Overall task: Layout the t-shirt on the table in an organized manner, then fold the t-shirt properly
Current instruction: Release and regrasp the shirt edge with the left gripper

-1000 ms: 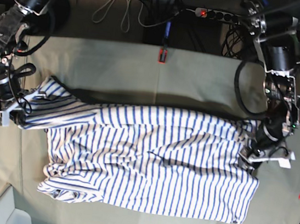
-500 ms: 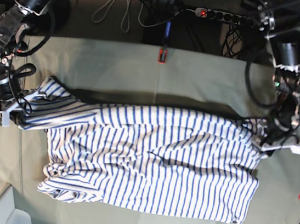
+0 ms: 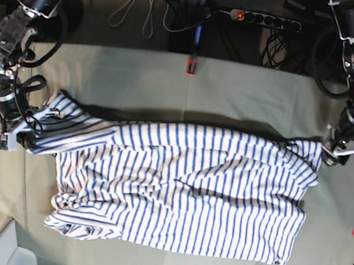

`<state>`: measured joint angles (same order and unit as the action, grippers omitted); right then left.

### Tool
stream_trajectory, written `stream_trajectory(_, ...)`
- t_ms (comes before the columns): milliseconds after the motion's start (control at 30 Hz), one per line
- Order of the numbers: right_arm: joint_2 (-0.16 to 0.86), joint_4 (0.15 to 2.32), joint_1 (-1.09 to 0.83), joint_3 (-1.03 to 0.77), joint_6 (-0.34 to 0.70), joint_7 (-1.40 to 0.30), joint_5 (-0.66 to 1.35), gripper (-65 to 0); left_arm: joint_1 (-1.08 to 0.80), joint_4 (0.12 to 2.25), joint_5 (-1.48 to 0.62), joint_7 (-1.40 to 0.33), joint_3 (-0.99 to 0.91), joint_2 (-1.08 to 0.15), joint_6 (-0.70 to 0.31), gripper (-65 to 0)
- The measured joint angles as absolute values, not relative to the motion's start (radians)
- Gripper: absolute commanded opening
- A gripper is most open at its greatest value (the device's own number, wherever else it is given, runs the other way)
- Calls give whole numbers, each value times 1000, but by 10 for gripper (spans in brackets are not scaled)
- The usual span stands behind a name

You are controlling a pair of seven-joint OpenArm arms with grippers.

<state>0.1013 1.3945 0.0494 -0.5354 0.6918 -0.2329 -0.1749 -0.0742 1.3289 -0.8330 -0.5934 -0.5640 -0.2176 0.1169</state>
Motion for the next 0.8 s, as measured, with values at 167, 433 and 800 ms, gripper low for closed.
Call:
stream_trajectory(167,102,1394,49,-532,692,-235,-176,-650,-38,1378,-838,-591,-530,-220,130,-255)
stream_trajectory(433,102,1396,27,-510,692,-236,-175,-650,138,1283,-670,-591,-399,-224,323,-252)
stream_trajectory(800,102,1396,27,-509,692,-235,-175,-650,311,1041,-466,-595,-272,-145,326,-252)
